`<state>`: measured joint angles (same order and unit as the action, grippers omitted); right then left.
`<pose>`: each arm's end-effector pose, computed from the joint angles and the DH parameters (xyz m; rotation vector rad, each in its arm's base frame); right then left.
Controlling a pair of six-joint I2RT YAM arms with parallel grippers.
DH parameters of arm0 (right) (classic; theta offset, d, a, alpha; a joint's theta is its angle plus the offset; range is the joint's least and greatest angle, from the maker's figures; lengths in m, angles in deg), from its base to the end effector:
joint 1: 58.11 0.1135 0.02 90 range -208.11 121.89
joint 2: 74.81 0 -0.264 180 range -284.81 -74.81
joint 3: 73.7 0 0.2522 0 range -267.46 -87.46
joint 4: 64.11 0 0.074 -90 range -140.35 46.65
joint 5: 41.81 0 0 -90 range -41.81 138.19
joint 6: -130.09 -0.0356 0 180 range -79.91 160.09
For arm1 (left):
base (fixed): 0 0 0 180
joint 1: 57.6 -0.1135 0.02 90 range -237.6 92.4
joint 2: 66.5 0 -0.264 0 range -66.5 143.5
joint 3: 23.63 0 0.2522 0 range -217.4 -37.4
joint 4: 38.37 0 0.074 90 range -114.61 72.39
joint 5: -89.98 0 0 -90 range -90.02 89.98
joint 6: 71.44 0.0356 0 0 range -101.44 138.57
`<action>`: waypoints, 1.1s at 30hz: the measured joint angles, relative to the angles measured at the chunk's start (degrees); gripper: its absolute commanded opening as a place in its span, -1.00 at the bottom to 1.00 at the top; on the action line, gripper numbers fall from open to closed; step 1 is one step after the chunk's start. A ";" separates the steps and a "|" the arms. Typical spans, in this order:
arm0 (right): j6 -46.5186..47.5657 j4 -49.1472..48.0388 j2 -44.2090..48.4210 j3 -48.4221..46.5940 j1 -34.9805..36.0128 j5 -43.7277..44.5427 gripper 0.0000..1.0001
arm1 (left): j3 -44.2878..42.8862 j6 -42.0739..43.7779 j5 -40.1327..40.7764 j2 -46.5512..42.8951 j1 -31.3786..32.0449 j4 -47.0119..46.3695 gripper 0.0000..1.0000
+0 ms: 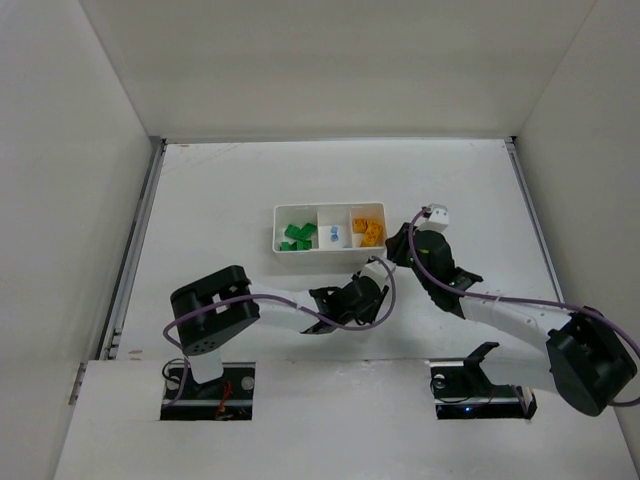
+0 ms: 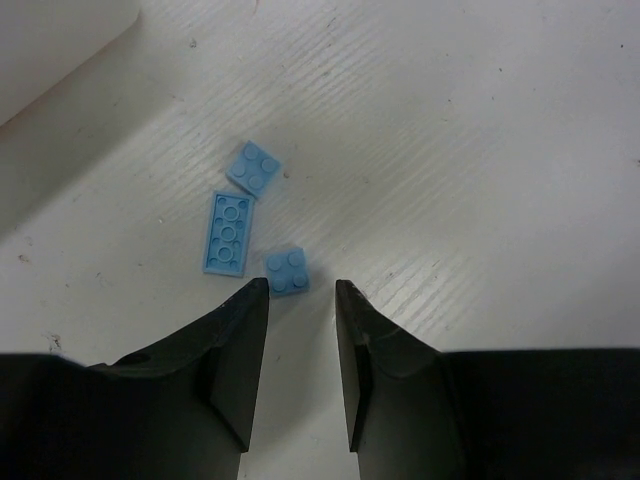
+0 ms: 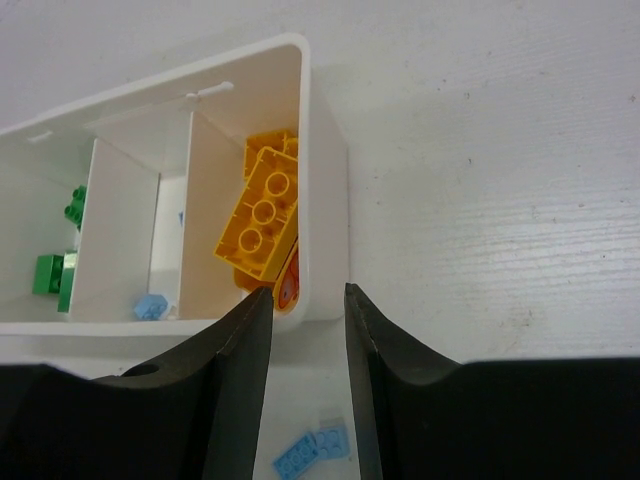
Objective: Sort the legos into containers by color
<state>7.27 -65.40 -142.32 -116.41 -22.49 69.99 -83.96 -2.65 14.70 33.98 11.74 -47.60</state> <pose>0.2078 0.1326 0.2089 0.1992 1.9626 0.4098 0.1333 -0.3279 0.1548 0.7362 2.0362 -0.6732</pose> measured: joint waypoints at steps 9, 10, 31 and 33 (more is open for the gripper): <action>-0.07 0.00 0.42 0.68 -0.31 0.07 -0.14 | -0.72 2.05 3.89 1.51 1.55 -0.13 -0.49; -0.24 0.00 0.68 0.85 -0.31 0.09 -0.16 | -0.83 2.25 4.31 1.64 1.66 -0.11 -0.51; -8.52 16.98 8.70 4.13 14.43 6.82 -0.38 | 8.55 1.55 10.36 -10.08 1.68 -1.51 -0.75; -9.18 18.84 5.16 3.52 15.43 6.36 -0.41 | 10.32 0.68 10.21 -14.69 0.20 -1.66 -0.74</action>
<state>-1.91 -46.56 -137.16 -112.89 -7.06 76.35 -73.65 -1.97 24.90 19.30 11.94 -49.26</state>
